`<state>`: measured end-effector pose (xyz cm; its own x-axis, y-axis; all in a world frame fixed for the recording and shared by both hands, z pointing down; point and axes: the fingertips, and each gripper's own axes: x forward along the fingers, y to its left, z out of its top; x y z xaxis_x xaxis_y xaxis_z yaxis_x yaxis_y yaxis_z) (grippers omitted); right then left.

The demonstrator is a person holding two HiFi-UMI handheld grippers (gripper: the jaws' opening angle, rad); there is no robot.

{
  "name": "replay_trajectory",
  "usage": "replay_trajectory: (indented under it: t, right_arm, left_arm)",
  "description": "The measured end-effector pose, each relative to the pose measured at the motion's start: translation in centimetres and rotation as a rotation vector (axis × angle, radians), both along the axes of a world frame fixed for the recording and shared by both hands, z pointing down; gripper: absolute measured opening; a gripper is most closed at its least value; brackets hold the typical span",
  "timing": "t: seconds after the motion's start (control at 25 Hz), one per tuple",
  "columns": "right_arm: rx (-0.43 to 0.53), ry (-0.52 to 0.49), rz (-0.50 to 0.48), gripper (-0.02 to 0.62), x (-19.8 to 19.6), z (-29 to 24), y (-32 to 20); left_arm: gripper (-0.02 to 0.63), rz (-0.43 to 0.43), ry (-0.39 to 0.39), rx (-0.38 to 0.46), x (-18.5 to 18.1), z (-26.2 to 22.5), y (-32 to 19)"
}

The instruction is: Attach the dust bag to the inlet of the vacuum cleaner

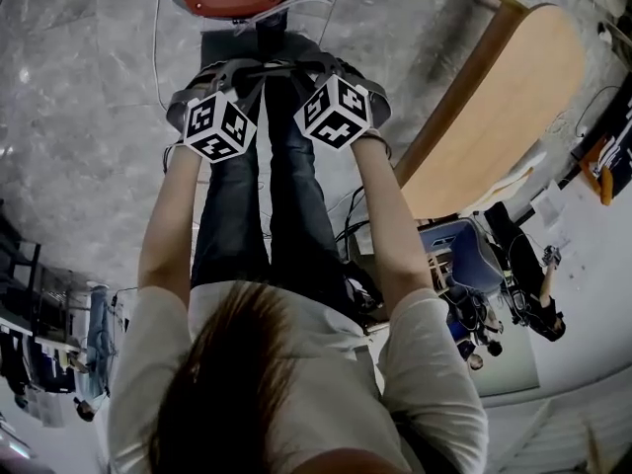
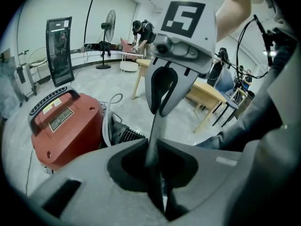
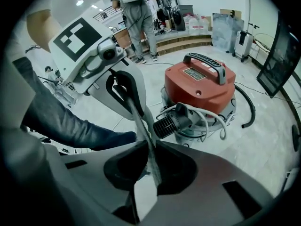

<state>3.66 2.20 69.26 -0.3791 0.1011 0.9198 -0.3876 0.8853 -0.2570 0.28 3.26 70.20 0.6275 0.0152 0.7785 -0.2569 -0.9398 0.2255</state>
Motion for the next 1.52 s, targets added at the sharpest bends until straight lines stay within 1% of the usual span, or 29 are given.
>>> replay_trajectory:
  t: [0.12, 0.24, 0.44, 0.56, 0.76, 1.0, 1.12, 1.32, 1.4, 1.52]
  right_arm:
    - [0.012, -0.007, 0.014, 0.049, 0.1, 1.4, -0.1]
    - [0.042, 0.007, 0.006, 0.044, 0.2, 2.8, -0.1]
    - [0.063, 0.022, 0.0, 0.04, 0.2, 4.4, -0.3]
    - [0.083, 0.028, -0.016, 0.037, 0.1, 4.7, -0.7]
    - [0.107, 0.031, -0.013, 0.037, 0.2, 4.8, -1.4]
    - [0.11, 0.029, -0.006, 0.037, 0.1, 4.6, -1.7]
    - [0.112, 0.025, 0.019, 0.037, 0.3, 5.4, -1.7]
    - [0.111, 0.016, 0.076, 0.035, 0.4, 5.9, -1.8]
    - [0.114, 0.018, 0.105, 0.035, 0.2, 5.4, -2.0]
    - [0.131, 0.044, 0.146, 0.038, 0.3, 5.0, -2.5]
  left_arm:
    - [0.041, 0.01, -0.003, 0.007, 0.0, 1.4, -0.1]
    - [0.041, 0.021, -0.009, 0.018, 0.1, 2.9, -0.4]
    - [0.041, 0.026, -0.02, 0.025, 0.1, 4.5, -0.8]
    - [0.041, 0.012, -0.03, 0.043, 0.0, 4.7, -1.3]
    - [0.041, -0.015, -0.04, 0.058, 0.1, 4.8, -1.7]
    - [0.043, -0.033, -0.061, 0.068, -0.1, 4.7, -2.0]
    - [0.049, -0.044, -0.079, 0.069, 0.1, 5.5, -2.2]
    - [0.067, -0.032, -0.126, 0.096, 0.0, 6.0, -2.9]
    - [0.073, -0.056, -0.136, 0.092, -0.2, 5.5, -3.2]
    - [0.078, -0.116, -0.137, 0.064, -0.3, 5.2, -3.5]
